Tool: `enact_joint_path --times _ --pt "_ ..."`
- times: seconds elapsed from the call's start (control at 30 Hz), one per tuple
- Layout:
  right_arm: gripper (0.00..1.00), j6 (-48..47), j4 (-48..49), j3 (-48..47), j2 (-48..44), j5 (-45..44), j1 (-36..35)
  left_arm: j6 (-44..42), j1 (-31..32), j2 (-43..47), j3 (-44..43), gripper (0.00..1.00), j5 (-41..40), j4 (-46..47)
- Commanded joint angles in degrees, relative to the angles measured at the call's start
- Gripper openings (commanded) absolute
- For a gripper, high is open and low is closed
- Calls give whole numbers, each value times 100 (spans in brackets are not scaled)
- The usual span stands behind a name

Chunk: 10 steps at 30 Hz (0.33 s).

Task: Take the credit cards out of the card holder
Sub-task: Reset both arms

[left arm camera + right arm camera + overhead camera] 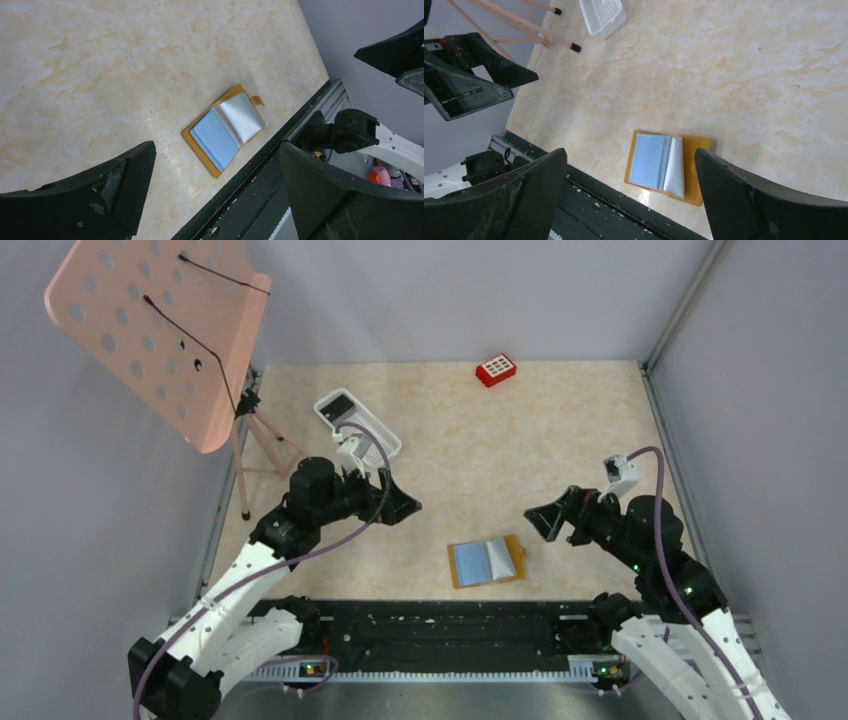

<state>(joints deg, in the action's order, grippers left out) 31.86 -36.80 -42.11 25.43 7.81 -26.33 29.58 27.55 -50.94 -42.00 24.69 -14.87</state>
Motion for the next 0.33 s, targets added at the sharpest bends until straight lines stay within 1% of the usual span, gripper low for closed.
enact_joint_path --times 0.0,0.3 --pt "99 229 236 -36 -218 -46 37 153 -7 334 209 99 77 430" --pt "99 275 234 71 -225 -101 38 91 -12 446 210 99 56 407"
